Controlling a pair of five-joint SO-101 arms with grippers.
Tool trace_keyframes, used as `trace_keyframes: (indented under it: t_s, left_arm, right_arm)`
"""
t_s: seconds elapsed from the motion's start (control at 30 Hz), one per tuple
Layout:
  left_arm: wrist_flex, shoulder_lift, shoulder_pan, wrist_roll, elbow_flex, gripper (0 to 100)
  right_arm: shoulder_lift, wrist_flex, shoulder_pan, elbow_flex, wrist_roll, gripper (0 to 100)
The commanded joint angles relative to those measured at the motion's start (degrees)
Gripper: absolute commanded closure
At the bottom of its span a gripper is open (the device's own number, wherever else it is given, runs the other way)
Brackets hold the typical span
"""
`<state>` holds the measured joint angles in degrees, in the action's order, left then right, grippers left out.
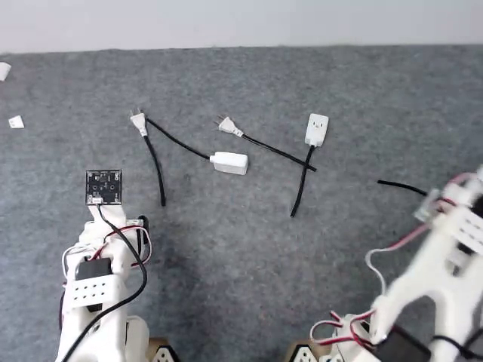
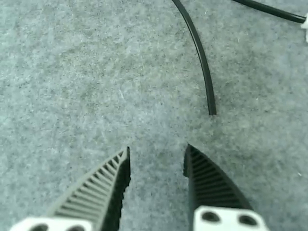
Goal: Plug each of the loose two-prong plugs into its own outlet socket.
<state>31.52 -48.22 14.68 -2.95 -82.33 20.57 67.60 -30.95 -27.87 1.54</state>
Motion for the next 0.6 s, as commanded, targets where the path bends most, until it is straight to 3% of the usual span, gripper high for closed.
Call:
trace_keyframes:
  t_s: [0.0, 0.13, 0.23, 0.57]
  left_arm:
    - [-1.05, -0.62, 0.26, 0.7, 3.3, 83]
    - [-1.05, -0.62, 0.35, 2.9, 3.38, 83]
    - [-1.05, -0.62, 0.44, 2.99, 3.47, 83]
    - [-2.02, -0.62, 0.44, 2.81, 3.3, 83]
  right_arm:
    - [0.13, 1.27, 13.32, 3.69, 8.97, 80.8]
    - [0.13, -0.75, 26.42, 3.6, 15.65, 80.8]
    - [-1.01, -6.55, 32.31, 1.67, 17.41, 80.8]
    - [-19.12, -25.89, 34.77, 1.41, 20.57, 80.9]
